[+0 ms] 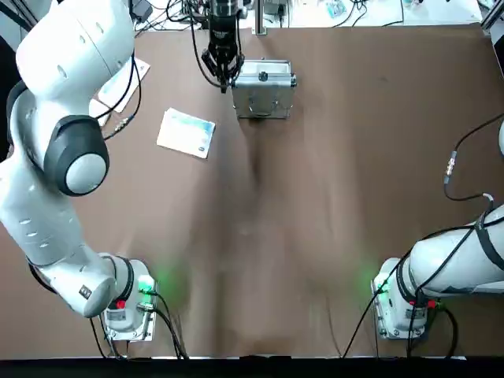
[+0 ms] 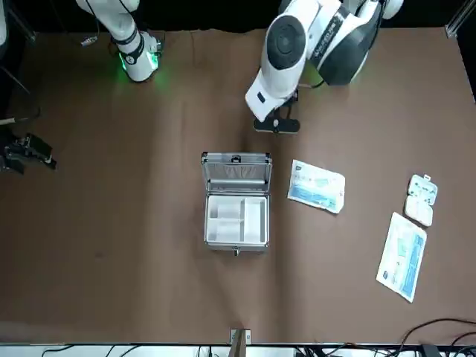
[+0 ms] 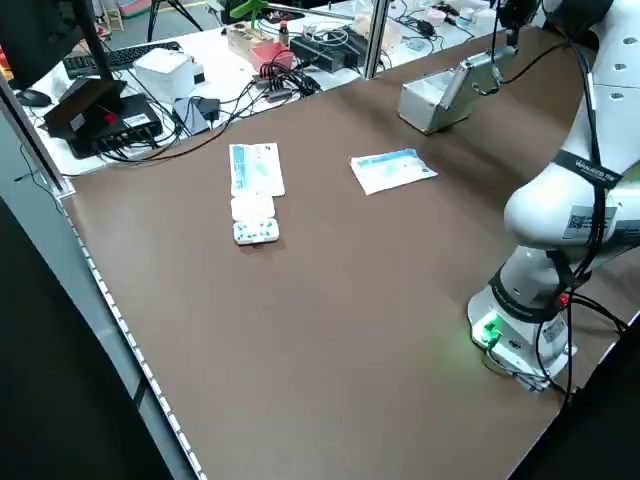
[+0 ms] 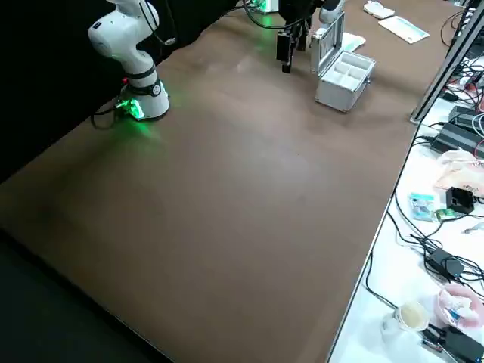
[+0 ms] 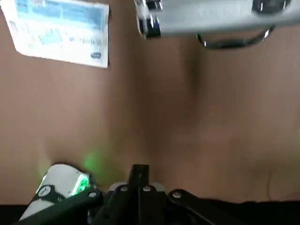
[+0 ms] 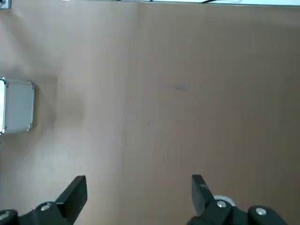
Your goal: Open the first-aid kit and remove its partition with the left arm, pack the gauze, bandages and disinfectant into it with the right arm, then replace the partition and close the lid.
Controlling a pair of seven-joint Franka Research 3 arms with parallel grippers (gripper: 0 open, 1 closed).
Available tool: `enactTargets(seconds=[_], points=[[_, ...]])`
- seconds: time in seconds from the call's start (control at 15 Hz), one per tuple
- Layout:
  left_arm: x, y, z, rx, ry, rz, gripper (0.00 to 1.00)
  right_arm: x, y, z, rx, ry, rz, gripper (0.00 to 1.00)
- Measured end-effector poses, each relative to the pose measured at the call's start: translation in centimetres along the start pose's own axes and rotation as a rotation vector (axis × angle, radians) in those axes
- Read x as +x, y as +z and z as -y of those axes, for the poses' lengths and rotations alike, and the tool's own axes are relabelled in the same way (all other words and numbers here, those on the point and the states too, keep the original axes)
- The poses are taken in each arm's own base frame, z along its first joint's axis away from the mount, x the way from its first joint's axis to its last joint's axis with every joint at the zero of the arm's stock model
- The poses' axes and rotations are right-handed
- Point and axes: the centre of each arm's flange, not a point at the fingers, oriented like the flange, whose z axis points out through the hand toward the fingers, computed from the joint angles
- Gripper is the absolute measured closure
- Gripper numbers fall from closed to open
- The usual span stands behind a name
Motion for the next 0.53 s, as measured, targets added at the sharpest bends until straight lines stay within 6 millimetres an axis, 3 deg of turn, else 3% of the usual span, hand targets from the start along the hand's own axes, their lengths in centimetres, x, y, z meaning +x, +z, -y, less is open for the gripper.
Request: enactTargets(seconds=[0.2, 0.53], points=[[-1.1, 2.3, -2.3, 0.022, 0.047, 0.047, 0.99, 0.2, 0.1, 1.5, 0.0, -0.027, 0.003, 0.01], [1.2, 6.5, -6.1, -0.041, 0.05, -0.014, 0.99, 0.4, 0.4, 5.8, 0.004, -0.099, 0.008, 0.01]])
